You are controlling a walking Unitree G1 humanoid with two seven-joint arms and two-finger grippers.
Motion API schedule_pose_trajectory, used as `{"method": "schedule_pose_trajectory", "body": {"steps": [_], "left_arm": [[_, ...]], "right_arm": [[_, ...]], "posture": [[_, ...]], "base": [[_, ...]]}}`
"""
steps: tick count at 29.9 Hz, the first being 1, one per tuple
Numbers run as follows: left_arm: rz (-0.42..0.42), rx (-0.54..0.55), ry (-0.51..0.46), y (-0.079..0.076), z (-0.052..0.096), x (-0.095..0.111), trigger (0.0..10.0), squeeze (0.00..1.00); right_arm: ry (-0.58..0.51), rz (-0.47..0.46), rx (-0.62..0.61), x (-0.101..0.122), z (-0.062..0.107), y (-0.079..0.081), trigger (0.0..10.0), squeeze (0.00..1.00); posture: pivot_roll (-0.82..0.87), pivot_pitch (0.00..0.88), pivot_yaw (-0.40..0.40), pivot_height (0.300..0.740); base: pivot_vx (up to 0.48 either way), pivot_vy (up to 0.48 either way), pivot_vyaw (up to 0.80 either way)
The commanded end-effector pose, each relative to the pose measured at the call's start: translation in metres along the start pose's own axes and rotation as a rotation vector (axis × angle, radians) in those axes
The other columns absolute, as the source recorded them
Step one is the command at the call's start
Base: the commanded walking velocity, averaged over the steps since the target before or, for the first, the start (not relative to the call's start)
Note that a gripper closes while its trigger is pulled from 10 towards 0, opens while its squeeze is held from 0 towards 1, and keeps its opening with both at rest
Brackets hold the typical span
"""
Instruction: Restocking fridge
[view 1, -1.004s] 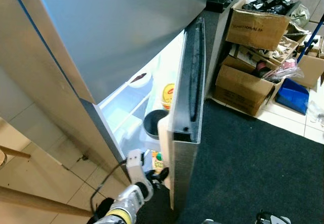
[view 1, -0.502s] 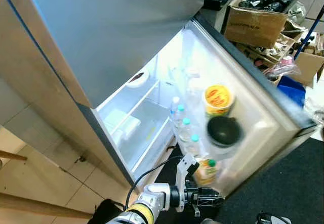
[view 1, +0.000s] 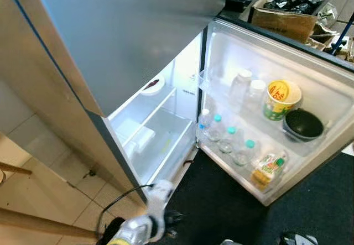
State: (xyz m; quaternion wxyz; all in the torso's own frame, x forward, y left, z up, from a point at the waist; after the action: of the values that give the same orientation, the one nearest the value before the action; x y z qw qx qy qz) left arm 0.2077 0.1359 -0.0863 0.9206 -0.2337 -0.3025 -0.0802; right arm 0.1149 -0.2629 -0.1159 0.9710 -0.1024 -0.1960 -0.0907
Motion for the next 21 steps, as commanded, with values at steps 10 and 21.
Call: {"method": "schedule_pose_trajectory", "body": {"steps": [10, 21], "left_arm": [[0.165, 0.275, 0.157, 0.032, 0.037, -0.084, 10.0, 0.0], [0.161, 0.306, 0.143, 0.031, 0.036, -0.083, 10.0, 0.0]], "right_arm": [[-0.054, 0.03, 0.085, 0.01, 0.0, 0.011, 10.0, 0.0], [-0.081, 0.071, 0.137, 0.019, 0.0, 0.016, 10.0, 0.0]], "posture": [[-0.05, 0.06, 0.007, 0.74], [-0.05, 0.051, -0.002, 0.74]], "base": [[0.0, 0.0, 0.0], [0.0, 0.0, 0.78]]}}
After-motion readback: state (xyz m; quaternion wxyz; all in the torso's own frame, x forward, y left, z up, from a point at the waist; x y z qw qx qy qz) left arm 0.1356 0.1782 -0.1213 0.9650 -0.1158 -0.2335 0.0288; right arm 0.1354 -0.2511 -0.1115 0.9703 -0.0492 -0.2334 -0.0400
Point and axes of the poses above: a point about 5 cm out from each wrist's last joint towards the gripper, its own z axis pointing back from the gripper into the wrist, its own x axis along the axis of the wrist's last joint, y = z × x, the point moved 2 cm from there along -z, pointing out of the wrist towards the gripper
